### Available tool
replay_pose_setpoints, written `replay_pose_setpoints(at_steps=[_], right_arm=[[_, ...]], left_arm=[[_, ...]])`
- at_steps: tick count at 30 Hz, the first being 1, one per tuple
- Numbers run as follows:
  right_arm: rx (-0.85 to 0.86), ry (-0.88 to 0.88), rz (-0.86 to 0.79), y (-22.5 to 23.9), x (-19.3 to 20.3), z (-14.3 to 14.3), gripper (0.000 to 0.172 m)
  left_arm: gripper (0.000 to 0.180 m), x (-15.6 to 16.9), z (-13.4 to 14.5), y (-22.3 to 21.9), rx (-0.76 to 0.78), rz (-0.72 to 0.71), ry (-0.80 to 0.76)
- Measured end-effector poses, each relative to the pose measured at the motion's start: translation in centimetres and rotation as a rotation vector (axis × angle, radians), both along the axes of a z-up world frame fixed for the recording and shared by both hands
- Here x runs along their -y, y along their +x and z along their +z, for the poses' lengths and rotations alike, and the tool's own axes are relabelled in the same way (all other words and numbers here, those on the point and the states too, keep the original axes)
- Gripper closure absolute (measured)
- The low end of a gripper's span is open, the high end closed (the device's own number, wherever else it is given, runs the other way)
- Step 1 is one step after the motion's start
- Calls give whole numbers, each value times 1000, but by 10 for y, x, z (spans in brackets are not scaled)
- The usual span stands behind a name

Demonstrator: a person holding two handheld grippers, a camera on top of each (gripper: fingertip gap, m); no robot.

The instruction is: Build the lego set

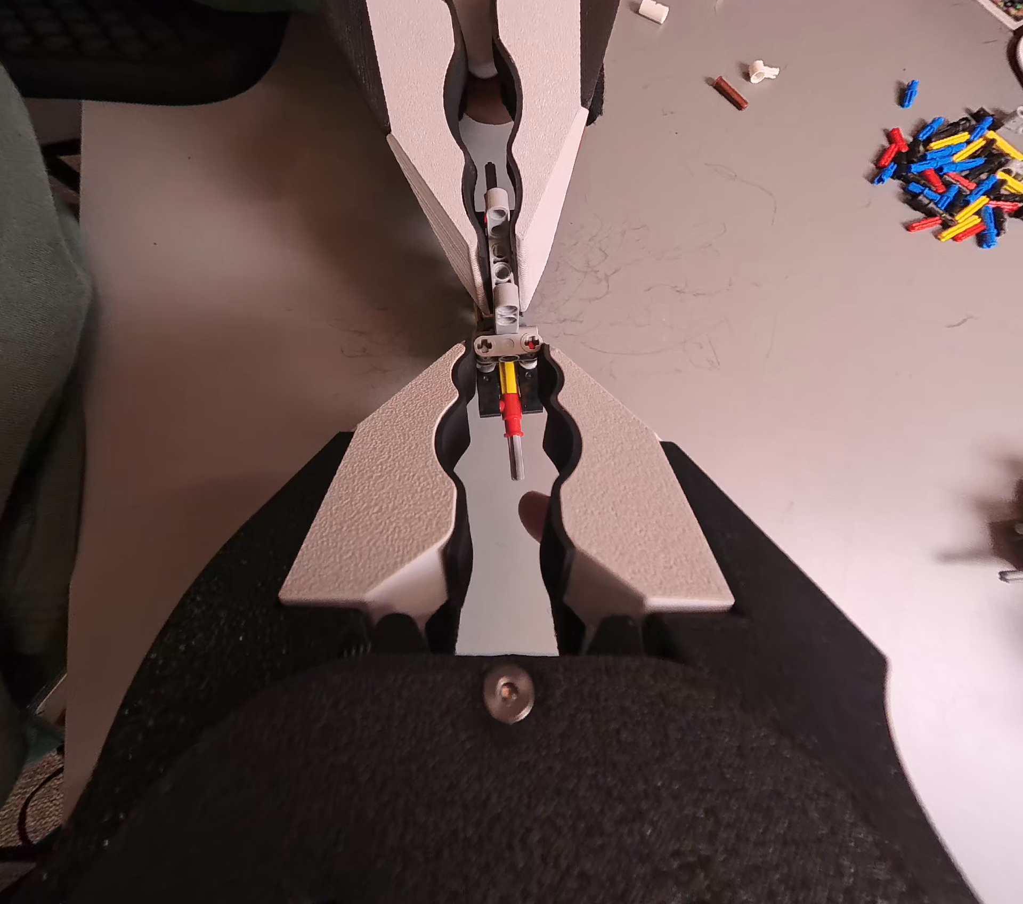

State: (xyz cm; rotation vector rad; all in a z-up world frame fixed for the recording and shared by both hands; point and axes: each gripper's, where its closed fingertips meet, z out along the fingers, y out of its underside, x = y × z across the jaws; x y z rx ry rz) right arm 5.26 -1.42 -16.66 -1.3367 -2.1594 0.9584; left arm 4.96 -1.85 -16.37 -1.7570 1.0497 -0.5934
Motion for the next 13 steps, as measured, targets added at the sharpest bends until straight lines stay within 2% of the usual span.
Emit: replay_pose_setpoints(at_steps=[13], right_arm=[[6,12,19,0,1,0,149]], left_arm=[[174,1,0,0,5,-10,-11]])
